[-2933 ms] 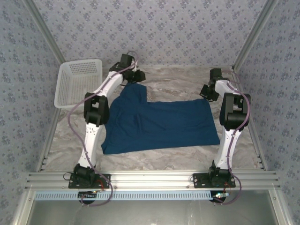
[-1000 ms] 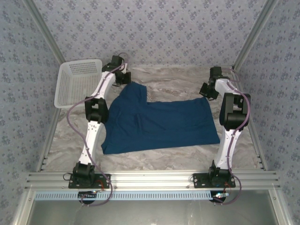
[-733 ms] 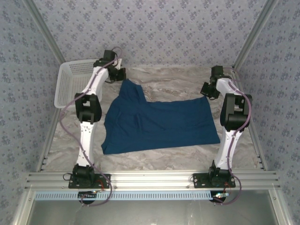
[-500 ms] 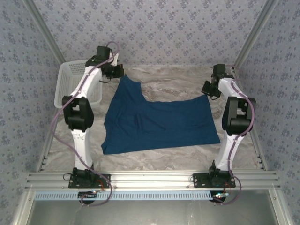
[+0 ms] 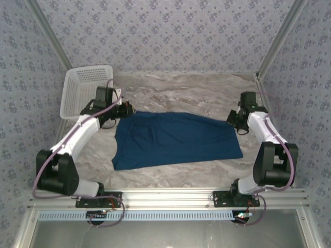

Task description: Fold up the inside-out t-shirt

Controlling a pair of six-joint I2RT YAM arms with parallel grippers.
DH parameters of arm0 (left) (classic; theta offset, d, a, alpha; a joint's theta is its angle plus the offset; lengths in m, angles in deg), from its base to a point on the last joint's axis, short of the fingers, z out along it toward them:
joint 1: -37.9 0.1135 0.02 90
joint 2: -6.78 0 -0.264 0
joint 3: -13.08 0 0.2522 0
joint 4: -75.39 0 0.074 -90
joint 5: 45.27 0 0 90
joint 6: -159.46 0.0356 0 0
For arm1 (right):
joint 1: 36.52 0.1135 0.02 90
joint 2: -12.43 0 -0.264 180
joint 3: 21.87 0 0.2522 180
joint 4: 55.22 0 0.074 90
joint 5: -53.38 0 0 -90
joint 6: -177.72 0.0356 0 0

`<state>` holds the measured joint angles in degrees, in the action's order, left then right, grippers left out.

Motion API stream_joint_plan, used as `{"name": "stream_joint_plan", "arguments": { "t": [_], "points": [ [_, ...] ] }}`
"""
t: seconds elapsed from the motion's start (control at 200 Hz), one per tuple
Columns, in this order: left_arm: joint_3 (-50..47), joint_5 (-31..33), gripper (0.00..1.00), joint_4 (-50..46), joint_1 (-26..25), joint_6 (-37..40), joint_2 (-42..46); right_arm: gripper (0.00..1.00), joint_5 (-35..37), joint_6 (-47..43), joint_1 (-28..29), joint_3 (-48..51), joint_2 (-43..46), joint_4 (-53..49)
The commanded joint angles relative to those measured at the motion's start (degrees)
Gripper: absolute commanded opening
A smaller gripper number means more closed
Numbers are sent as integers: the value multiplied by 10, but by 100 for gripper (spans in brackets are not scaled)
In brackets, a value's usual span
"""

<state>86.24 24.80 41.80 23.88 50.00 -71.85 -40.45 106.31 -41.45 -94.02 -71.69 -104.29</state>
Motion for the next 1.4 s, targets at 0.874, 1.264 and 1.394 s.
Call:
{"name": "stream_joint_plan", "arguments": {
  "t": [0.874,1.264,1.394],
  "points": [
    [-21,56,0,41,-33,-44,59,0,46,-11,-52,-92,-74,-25],
    [-40,77,0,11,-33,-27,112,0,56,-13,-54,-154,-152,-21],
    [-49,69,0,14,-32,-34,121,0,56,-15,-54,-153,-157,-20]
  ]
}}
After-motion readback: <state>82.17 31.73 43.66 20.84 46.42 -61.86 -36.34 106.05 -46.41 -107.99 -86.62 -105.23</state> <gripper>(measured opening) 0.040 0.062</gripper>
